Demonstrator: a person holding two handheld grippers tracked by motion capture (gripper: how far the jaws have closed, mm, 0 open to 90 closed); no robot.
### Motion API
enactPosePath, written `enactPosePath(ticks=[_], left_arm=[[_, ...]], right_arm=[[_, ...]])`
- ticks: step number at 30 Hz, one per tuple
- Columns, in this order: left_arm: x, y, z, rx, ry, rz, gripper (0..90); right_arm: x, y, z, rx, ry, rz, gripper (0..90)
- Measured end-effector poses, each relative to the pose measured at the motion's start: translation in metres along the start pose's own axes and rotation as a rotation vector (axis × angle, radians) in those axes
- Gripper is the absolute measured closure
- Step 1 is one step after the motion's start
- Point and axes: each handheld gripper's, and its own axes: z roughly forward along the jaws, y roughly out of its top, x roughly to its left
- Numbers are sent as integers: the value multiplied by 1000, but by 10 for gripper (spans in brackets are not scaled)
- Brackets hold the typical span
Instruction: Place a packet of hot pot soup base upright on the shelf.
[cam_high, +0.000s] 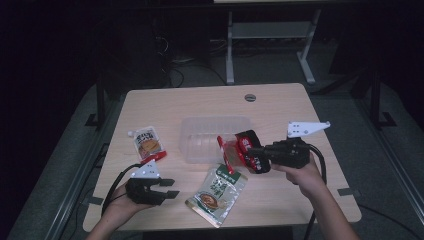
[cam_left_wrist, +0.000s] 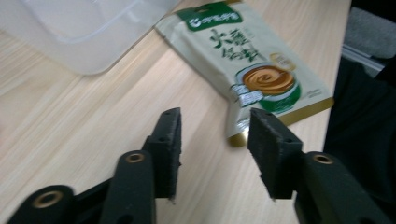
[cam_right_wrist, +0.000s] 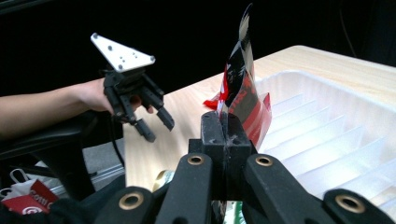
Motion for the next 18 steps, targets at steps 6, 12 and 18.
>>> enactPosePath(ticks=[6,12,18], left_arm=[[5,-3,4,6,7,-5,453],[7,-5,5,15,11,-6,447],[7,-6,7,29,8,-9,443]], right_arm=[[-14,11,8,1,-44,3,900],[-31,19,13,-8,-94,17,900],[-43,23,12,-23,-140,29,900]])
